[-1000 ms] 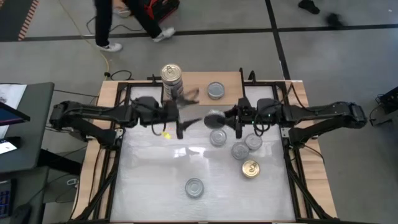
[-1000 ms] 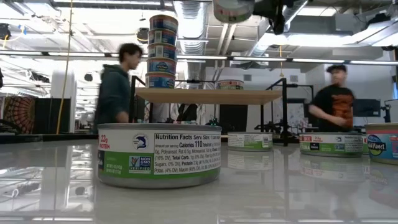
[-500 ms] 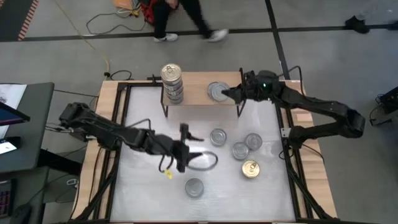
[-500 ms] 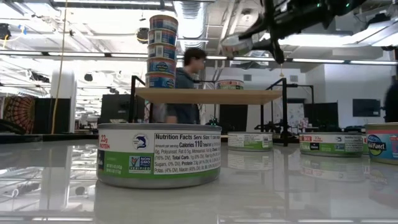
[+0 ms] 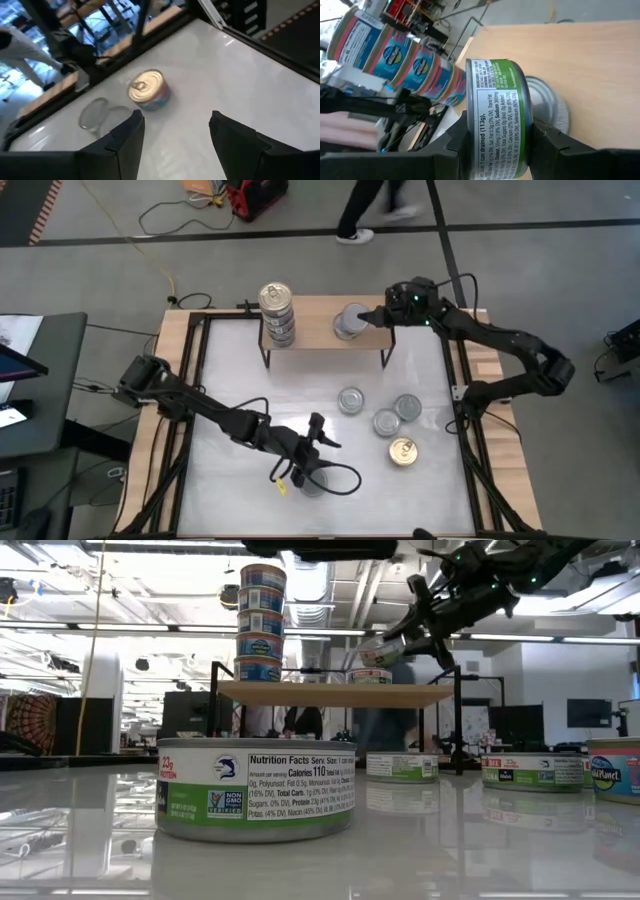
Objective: Stack canned seafood by type on shelf
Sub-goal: Stack the green tuna can on top of the other green tuna can on the shelf
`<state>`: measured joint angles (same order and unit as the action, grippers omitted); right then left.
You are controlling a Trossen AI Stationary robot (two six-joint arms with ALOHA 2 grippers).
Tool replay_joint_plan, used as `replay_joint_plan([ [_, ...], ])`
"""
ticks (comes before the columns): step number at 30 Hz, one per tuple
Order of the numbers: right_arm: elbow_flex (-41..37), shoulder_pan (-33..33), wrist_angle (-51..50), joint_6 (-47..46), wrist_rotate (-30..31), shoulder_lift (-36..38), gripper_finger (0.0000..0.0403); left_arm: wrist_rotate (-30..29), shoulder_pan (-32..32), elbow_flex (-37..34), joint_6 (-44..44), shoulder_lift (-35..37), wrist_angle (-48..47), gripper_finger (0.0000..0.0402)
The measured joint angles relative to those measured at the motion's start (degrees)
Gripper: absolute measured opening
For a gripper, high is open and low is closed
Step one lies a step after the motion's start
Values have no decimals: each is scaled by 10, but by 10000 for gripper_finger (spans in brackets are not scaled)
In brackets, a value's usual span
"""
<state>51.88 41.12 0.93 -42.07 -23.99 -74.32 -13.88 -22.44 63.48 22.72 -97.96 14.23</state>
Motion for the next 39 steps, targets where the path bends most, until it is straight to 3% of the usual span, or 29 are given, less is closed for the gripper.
replay_joint_plan([
  [7,29,-2,-3,-14,-23,-36,164,-10,0,0,-10,-3,1,208],
  [12,35,-8,0,-26,-36,-62,180,-69,-8,0,-9,17,-19,208],
  [19,35,0,17,-32,-34,-74,166,-79,-14,0,-13,61,-58,208],
  [29,34,14,16,-29,-17,-70,242,-82,-14,0,-39,111,-120,208],
  [39,34,14,18,-24,-12,-70,250,-83,-14,0,-50,123,-154,208],
])
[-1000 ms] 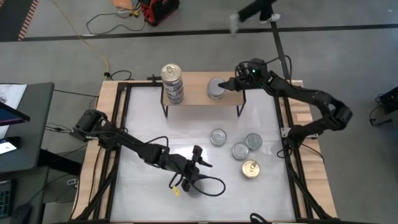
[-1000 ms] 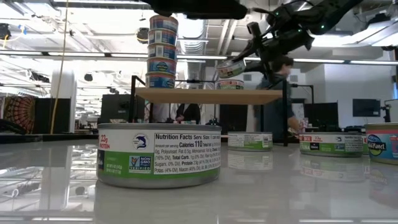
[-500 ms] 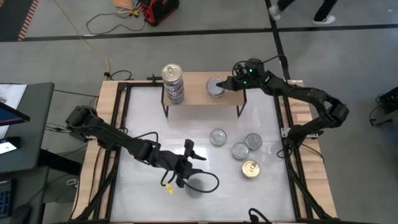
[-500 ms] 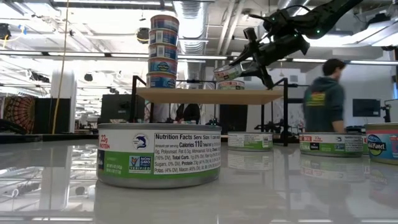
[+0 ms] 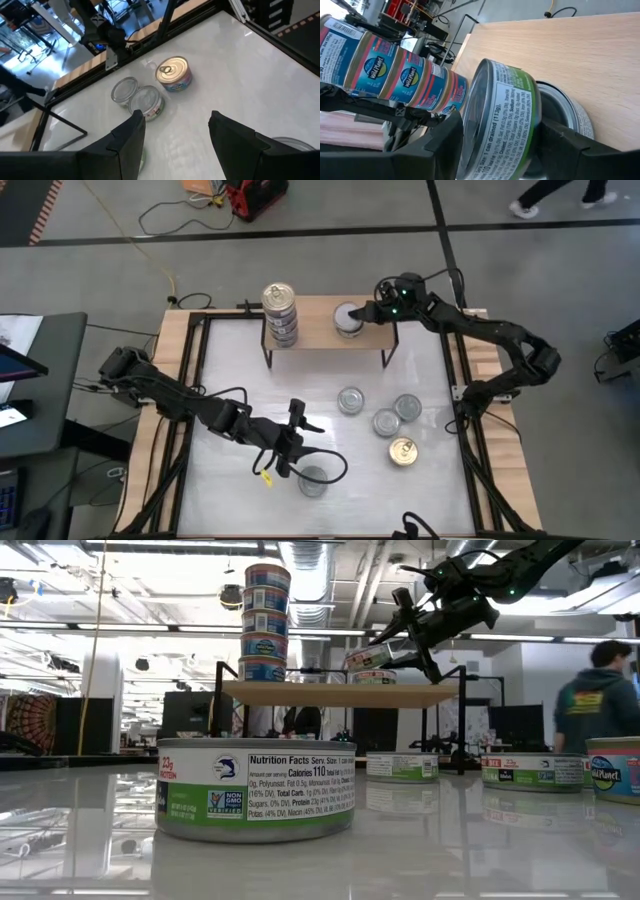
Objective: Stack canned seafood by type on shelf
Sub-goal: Stack the green tuna can on top of the other green tuna can on the shelf
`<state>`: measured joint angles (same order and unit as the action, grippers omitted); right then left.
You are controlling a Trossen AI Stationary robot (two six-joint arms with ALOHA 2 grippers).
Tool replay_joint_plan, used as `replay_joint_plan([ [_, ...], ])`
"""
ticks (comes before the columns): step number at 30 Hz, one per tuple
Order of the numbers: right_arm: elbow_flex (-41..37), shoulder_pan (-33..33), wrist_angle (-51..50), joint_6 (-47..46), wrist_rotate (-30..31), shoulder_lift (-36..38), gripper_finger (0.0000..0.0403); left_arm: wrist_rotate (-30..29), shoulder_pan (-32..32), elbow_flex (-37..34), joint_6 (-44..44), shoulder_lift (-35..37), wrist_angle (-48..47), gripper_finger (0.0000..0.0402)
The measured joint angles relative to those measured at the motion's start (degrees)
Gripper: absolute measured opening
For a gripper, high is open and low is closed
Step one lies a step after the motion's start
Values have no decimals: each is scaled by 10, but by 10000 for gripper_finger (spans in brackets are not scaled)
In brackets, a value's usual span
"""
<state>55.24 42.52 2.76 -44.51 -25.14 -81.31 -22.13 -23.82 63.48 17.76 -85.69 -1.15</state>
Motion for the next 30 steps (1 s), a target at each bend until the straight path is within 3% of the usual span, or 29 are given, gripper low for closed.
replay_joint_plan([
  [30,0,4,-24,16,45,57,249,-15,-7,0,1,0,-5,208],
])
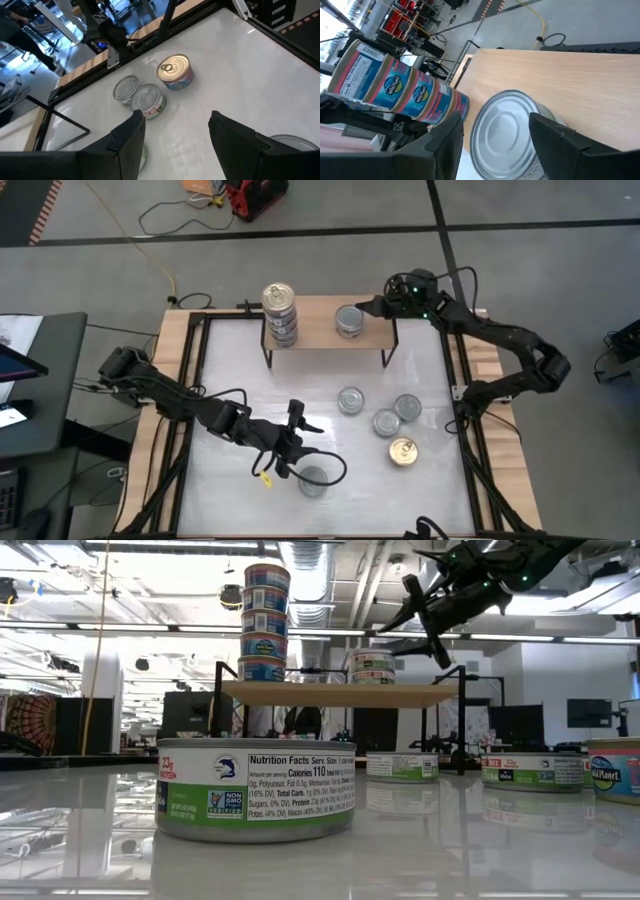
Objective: Stack canned seafood by type on shelf
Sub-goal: Stack the green tuna can on top of the other green tuna can on the shelf, then stack the green tuna can on top of the other green tuna cans on the shelf
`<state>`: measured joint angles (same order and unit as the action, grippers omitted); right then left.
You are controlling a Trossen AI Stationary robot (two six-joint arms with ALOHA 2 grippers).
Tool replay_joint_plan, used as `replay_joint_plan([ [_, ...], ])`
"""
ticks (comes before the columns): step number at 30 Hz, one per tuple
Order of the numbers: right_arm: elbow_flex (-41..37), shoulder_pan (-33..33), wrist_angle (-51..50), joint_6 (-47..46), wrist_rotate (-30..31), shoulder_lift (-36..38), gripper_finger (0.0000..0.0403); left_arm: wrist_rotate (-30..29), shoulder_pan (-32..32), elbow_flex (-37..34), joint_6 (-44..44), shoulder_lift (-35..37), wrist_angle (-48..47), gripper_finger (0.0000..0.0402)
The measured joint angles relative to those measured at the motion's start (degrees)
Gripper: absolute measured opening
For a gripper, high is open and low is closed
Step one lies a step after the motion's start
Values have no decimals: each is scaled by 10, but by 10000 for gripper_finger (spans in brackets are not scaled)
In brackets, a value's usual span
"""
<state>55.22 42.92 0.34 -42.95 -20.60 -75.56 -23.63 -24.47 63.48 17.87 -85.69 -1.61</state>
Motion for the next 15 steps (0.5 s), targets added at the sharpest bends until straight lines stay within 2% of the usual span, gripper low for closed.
replay_joint_plan([
  [6,0,-2,10,11,-2,26,249,-21,-7,0,1,6,0,208],
  [11,0,-17,26,21,-35,78,249,-18,-4,12,-8,34,5,208],
  [15,0,-57,-8,144,-30,140,249,-20,7,30,-22,66,9,208],
])
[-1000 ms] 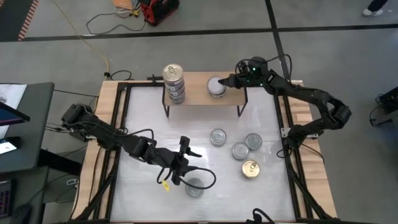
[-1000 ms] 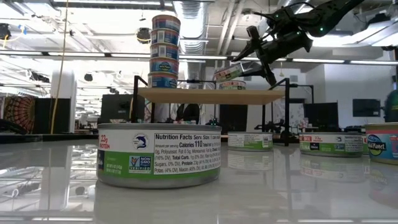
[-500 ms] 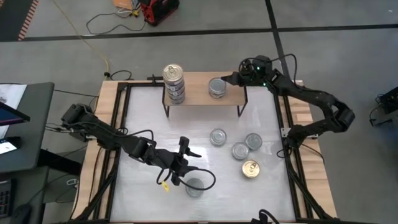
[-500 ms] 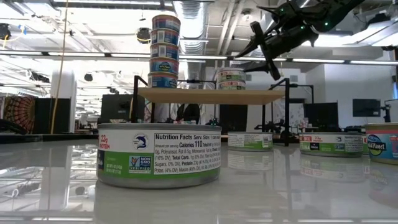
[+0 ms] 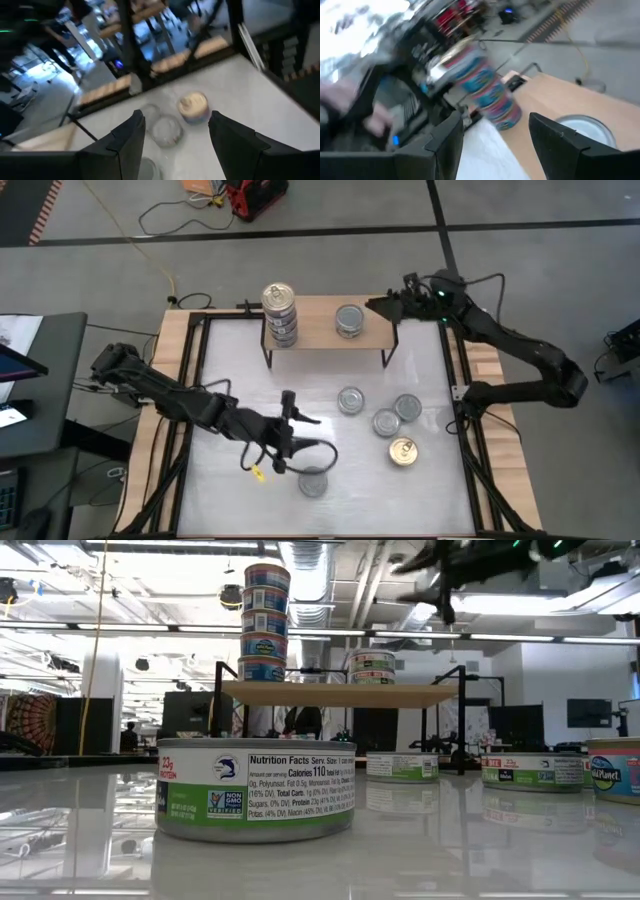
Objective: Stack canned seafood by type on shelf
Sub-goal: Stack the green tuna can on top of the other green tuna cans on the shelf
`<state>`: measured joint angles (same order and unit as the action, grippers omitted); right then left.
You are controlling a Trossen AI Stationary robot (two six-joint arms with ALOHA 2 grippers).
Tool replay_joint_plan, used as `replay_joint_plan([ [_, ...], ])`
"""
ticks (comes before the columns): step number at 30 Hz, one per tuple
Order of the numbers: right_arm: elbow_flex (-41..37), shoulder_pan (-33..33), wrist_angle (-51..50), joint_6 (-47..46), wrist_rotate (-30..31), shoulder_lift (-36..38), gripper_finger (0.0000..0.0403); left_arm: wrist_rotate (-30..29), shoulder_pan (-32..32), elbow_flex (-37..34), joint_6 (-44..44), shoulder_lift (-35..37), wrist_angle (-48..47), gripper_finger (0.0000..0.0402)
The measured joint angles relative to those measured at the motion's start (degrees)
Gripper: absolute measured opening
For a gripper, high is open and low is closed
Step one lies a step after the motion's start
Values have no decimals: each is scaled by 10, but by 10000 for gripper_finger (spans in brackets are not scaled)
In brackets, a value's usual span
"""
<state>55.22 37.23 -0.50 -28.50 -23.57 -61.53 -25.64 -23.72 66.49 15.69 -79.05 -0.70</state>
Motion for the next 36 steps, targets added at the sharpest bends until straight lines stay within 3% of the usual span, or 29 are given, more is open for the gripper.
replay_joint_plan([
  [3,0,-55,-57,94,47,50,249,-36,14,2,-27,24,8,208],
  [7,-13,-157,-133,189,152,105,249,-71,33,-2,-125,45,0,208],
  [14,-105,-373,-132,281,340,156,249,78,76,-36,-225,29,36,208],
  [20,-142,-525,-81,274,488,152,249,88,81,-120,-233,30,138,208],
  [28,-151,-649,34,251,533,90,249,64,63,-241,-305,19,224,208],
  [33,-151,-659,181,336,573,5,249,0,60,-259,-309,12,257,208],
  [36,-151,-656,211,373,573,-39,249,-32,50,-268,-286,2,252,208],
])
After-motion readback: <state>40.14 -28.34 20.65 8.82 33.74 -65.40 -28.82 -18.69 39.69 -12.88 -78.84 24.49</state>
